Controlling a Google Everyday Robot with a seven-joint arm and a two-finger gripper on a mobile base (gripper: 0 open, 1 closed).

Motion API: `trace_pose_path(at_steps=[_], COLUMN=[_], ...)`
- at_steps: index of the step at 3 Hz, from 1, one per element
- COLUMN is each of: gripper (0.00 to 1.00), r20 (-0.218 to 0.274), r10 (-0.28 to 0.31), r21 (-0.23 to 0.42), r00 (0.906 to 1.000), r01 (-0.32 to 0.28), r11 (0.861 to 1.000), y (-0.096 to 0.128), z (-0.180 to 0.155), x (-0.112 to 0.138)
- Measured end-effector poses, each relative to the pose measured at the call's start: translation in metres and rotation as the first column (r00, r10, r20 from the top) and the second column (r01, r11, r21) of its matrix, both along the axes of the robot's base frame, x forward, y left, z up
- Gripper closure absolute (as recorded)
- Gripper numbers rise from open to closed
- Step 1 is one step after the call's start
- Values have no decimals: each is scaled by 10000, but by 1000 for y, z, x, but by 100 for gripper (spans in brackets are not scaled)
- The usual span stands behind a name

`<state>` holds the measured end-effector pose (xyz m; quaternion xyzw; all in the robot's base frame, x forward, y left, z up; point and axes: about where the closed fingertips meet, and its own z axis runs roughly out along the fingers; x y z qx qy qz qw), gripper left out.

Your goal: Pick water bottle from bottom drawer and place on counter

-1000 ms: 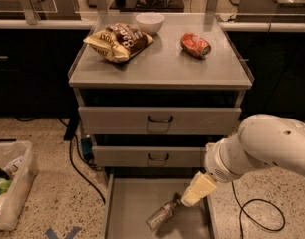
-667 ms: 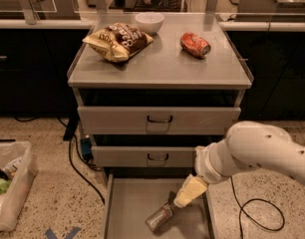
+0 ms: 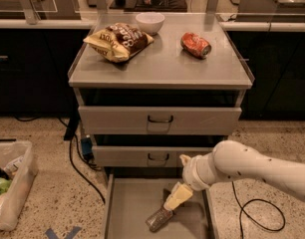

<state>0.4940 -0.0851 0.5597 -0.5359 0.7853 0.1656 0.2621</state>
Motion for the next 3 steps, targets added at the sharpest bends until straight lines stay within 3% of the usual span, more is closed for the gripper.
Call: trace_pose_path(at_steps=[1, 2, 3], gripper=[0, 0, 0], r20=[303, 274, 129], r10=[-52, -181, 301], r21=[-634, -674, -503], r00=[9995, 9995, 9995], r01=[71, 199, -294], r11=[9980, 9975, 9983], y=[-23, -29, -18], z=[-33, -34, -46], x=[8, 9, 4])
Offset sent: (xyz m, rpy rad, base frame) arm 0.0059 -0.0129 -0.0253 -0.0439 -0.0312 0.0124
